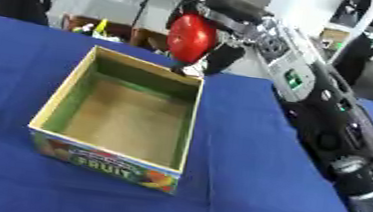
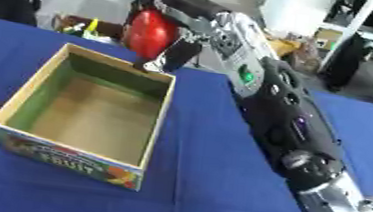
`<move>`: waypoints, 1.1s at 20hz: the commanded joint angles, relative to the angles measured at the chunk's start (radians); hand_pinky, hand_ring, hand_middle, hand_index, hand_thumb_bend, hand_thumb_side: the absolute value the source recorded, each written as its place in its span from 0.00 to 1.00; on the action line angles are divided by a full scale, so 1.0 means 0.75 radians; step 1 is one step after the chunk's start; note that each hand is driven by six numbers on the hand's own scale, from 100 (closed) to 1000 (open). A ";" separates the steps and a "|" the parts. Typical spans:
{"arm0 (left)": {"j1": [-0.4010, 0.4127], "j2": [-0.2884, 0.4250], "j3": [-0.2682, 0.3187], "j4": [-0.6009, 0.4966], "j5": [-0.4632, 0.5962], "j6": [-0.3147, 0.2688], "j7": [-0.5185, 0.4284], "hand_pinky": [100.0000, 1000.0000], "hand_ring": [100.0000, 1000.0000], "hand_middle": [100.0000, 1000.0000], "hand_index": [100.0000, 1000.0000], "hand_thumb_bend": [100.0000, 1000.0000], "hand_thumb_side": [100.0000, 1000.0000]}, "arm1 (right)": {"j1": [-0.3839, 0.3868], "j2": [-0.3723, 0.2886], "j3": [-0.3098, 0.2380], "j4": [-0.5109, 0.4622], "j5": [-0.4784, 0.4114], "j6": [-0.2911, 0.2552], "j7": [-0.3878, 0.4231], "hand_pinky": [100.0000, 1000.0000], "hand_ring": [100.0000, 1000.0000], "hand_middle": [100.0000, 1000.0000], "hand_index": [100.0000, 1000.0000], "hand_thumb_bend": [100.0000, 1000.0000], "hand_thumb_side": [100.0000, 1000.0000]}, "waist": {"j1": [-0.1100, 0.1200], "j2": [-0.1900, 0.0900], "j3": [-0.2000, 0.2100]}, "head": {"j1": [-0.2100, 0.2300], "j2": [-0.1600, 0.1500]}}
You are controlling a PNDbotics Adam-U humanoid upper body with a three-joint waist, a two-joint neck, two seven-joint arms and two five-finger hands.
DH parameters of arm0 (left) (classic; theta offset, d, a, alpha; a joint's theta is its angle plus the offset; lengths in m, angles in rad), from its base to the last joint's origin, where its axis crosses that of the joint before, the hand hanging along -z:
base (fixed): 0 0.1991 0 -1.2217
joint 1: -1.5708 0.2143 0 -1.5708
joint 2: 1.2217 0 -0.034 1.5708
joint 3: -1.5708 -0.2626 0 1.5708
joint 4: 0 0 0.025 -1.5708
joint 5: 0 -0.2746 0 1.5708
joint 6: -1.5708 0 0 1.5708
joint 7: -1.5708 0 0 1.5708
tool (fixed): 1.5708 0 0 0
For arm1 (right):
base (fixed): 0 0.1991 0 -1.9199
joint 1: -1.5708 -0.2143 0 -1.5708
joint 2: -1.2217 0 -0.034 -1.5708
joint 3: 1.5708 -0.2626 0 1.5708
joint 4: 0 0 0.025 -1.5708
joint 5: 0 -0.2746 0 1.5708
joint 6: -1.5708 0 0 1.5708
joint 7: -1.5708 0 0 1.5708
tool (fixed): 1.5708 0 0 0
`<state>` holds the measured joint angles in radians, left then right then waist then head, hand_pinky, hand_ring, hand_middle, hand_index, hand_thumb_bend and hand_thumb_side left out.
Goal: Pick up objects on the table and place them in the box.
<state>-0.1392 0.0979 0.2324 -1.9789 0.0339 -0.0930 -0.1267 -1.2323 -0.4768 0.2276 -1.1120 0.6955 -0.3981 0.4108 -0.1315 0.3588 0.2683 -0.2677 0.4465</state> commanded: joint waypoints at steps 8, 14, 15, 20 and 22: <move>0.012 0.016 0.011 -0.028 -0.005 -0.003 0.003 0.28 0.33 0.39 0.53 0.00 0.85 | -0.048 0.179 -0.032 0.074 0.214 0.057 -0.011 0.32 0.47 0.36 0.40 0.00 0.21 | 0.020 -0.041 -0.005 | -0.027 -0.010; 0.021 0.017 0.013 -0.028 -0.002 0.000 0.005 0.28 0.33 0.40 0.53 0.00 0.85 | -0.006 0.270 -0.031 0.099 0.343 0.080 -0.009 0.32 0.48 0.40 0.40 0.00 0.20 | 0.028 -0.058 -0.006 | -0.016 0.014; 0.022 0.017 0.014 -0.028 -0.001 0.000 0.005 0.28 0.33 0.40 0.53 0.00 0.85 | 0.000 0.284 -0.032 0.104 0.365 0.080 -0.006 0.32 0.48 0.40 0.40 0.00 0.20 | 0.028 -0.060 -0.006 | -0.014 0.015; 0.023 0.018 0.015 -0.028 -0.001 0.002 0.006 0.28 0.33 0.40 0.53 0.00 0.85 | 0.014 0.320 -0.043 0.128 0.472 0.058 -0.024 0.32 0.48 0.40 0.38 0.00 0.22 | 0.027 -0.064 -0.007 | -0.015 0.018; 0.024 0.021 0.017 -0.028 -0.002 0.004 0.007 0.28 0.33 0.40 0.53 0.00 0.85 | 0.017 0.338 -0.035 0.149 0.516 0.051 -0.025 0.32 0.48 0.41 0.38 0.00 0.24 | 0.023 -0.069 -0.007 | -0.021 0.021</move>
<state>-0.1217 0.0976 0.2386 -1.9789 0.0330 -0.0909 -0.1246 -1.2014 -0.2209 0.2075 -0.9979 1.0582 -0.3552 0.3954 -0.1231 0.3304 0.2639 -0.2801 0.4574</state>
